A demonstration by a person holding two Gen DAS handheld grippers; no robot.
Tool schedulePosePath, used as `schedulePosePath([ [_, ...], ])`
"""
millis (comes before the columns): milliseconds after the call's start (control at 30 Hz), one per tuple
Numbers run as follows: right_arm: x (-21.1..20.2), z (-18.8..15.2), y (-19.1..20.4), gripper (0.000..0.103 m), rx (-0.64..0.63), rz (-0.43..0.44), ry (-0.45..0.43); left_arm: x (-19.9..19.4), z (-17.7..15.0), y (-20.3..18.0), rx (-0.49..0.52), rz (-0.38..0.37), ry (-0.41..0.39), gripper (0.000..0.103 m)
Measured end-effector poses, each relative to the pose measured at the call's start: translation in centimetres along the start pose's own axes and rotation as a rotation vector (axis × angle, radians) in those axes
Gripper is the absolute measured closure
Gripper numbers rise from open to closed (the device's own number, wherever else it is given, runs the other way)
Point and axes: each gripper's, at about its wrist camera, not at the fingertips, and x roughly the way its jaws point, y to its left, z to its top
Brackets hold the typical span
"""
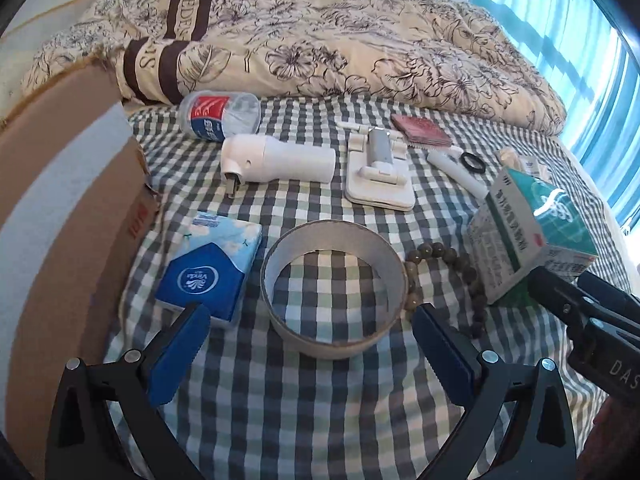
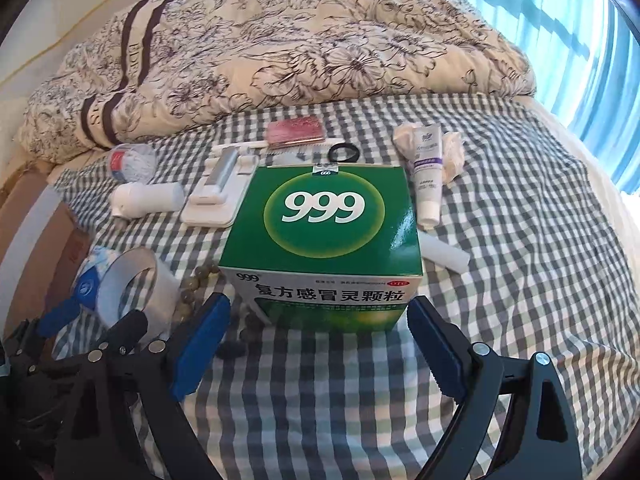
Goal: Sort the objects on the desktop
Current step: 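Grasp the white tape roll with the left gripper while the right gripper approaches the green medicine box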
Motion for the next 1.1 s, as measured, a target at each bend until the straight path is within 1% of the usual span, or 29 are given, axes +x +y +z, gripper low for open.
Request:
schedulePosePath([
  [133, 0.8, 0.4, 0.2, 0.013, 0.011, -0.015, 0.005, 0.9, 0.0, 0.3, -0.015, -0.015, 0.015, 0.000],
  [233, 1.0, 0.4, 0.3, 0.013, 0.000, -0.020, -0.010, 1.1, 0.1, -0.1, 0.003, -0.008, 0.007, 0.000],
  [367, 2.0, 0.8, 0.5, 0.012, -0.013, -0.036, -0.007, 1.8, 0.6, -0.6, 0.011, -0.005, 0.010, 0.000],
  [533, 3.5, 1.3, 0.5, 0.012, 0.007, -0.029, -0.001, 3.1, 0.7, -1.7, 0.060, 0.040, -0.001, 0.000],
  [633, 4.2, 1.4, 0.8, 0.012, -0.007, -0.048, 0.011, 3.6, 0.6, -2.2, 0.098, 0.078, -0.014, 0.000],
  [700, 4.0, 1.2, 0.8, 0.012, -0.011, -0.048, -0.002, 3.7, 0.4, -2.3, 0.114, 0.086, -0.021, 0.000],
  [733, 3.9, 1.2, 0.7, 0.012, -0.011, -0.046, -0.012, 3.7, 0.4, -2.4, 0.121, 0.077, -0.028, 0.000],
  [767, 3.7, 1.1, 0.6, 0.013, -0.011, -0.041, -0.022, 3.6, 0.4, -2.3, 0.123, 0.068, -0.031, 0.008],
  [800, 3.6, 1.1, 0.5, 0.014, -0.011, -0.036, -0.029, 3.6, 0.5, -2.3, 0.127, 0.057, -0.032, 0.019],
  [833, 3.3, 1.1, 0.3, 0.016, -0.011, -0.030, -0.036, 3.5, 0.5, -2.3, 0.130, 0.045, -0.031, 0.018],
  [867, 3.1, 1.1, 0.2, 0.029, -0.010, -0.019, -0.043, 3.4, 0.5, -2.2, 0.126, 0.032, -0.029, 0.018],
  [900, 2.9, 1.2, 0.0, 0.046, -0.008, -0.007, -0.044, 3.3, 0.5, -2.1, 0.123, 0.019, -0.026, 0.018],
  [967, 2.8, 1.2, -0.2, 0.049, -0.004, 0.016, -0.035, 3.0, 0.3, -1.8, 0.113, 0.006, -0.028, 0.019],
  [1100, 1.7, 1.0, -0.6, 0.064, -0.002, 0.039, -0.055, 1.4, 0.2, -1.7, 0.109, 0.001, -0.053, 0.019],
])
